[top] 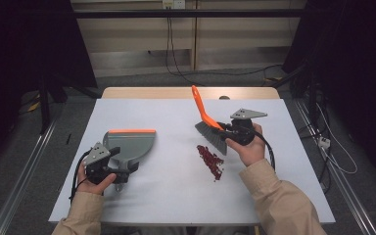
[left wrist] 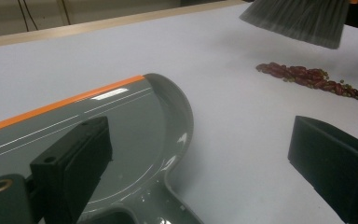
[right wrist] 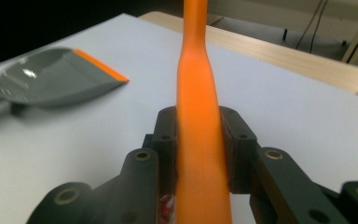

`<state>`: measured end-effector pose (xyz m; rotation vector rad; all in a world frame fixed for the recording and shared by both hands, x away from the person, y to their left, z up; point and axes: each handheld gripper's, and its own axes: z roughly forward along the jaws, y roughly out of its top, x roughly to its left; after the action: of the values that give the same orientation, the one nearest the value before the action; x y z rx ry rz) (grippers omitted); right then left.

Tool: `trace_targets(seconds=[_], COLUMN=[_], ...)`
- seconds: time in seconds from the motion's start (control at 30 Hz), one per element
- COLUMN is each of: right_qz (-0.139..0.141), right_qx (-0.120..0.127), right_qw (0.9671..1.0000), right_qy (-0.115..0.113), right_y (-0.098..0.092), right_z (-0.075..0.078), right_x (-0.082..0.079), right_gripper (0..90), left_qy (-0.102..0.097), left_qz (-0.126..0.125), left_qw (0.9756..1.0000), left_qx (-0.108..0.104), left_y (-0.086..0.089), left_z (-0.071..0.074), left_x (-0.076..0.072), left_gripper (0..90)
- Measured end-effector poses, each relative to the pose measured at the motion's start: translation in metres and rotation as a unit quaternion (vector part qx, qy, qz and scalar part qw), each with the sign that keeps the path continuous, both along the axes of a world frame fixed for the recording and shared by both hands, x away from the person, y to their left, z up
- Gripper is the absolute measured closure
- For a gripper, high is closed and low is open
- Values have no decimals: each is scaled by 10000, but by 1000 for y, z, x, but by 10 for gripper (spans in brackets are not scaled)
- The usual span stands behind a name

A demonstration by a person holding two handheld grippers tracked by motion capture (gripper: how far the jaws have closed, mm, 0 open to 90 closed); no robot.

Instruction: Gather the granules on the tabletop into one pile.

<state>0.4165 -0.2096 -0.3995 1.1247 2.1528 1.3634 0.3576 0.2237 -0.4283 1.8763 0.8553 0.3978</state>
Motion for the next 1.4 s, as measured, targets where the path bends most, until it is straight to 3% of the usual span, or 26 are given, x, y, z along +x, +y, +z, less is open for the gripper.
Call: trace_targets(seconds=[0.13,0.23,0.37,0.47,0.53,0.6,0.93,1.13,1.27,1.4], right_qz=[345,677,1039,1362,1551,1734,2336,2492,2516,2463], right_qx=[-419,-695,-814,-1214,-1214,-1333,-1518,-1553,-1588,-1566], right_qw=[9984,9946,9897,9811,9782,9732,9575,9531,9521,9541], right_qy=[-185,-360,-556,-650,-659,-706,-751,-730,-709,-671], right_y=[2,7,17,26,29,31,22,16,14,9], right_z=[-11,-20,-27,-31,-33,-32,-28,-26,-24,-23], right_x=[16,26,36,40,38,34,7,-4,-10,-16], right_gripper=[715,715,715,715,716,717,717,717,717,717], left_qy=[-3,15,39,46,52,46,27,18,26,23], left_qz=[15,44,49,54,67,66,66,67,75,73], left_qw=[10000,10000,10000,10000,10000,10000,10000,10000,10000,10000], left_qx=[6,-14,-12,-18,-36,-30,-20,-13,-19,-19], left_y=[1,1,2,3,3,4,3,3,3,2], left_z=[0,0,-1,-1,-1,-2,-1,-1,-1,-1], left_x=[1,1,2,2,2,2,1,1,1,1], left_gripper=[60,60,60,60,60,60,60,60,60,60])
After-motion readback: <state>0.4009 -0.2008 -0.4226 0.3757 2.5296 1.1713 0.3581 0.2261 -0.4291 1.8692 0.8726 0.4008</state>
